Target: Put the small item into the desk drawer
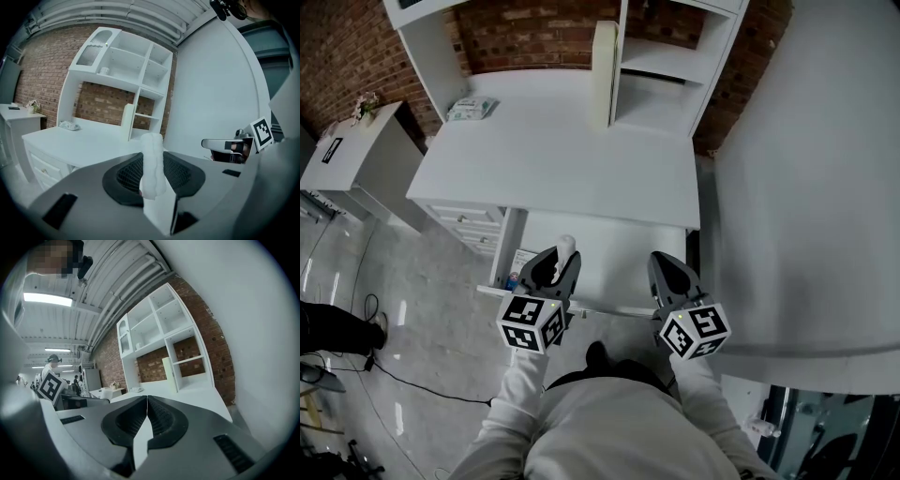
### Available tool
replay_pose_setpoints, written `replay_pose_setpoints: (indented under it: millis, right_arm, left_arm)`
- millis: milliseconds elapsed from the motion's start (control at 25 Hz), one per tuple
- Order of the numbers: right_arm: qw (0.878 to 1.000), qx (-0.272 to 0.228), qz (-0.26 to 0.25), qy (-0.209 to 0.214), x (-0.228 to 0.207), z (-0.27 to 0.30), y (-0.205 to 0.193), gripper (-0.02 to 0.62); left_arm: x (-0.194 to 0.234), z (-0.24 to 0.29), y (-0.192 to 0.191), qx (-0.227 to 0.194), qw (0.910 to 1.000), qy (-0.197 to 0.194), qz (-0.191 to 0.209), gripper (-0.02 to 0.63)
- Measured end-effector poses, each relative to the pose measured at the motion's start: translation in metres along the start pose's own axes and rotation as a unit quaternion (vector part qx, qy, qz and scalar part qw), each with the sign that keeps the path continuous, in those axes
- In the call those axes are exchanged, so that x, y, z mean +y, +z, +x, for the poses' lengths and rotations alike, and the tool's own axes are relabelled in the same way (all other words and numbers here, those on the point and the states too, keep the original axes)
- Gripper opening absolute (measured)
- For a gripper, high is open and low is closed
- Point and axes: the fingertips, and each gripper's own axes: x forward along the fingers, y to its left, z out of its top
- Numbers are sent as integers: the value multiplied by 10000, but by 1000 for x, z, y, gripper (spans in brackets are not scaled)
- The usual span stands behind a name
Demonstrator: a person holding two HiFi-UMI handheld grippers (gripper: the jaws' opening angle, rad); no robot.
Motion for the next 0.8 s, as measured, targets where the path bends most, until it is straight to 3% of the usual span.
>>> replay_pose_setpoints:
  millis: [800]
  right_arm:
    - [10000, -74, -46, -46, -15, 29, 15, 28]
  left_arm:
    - [23, 24, 7, 78, 9999, 66, -26, 137]
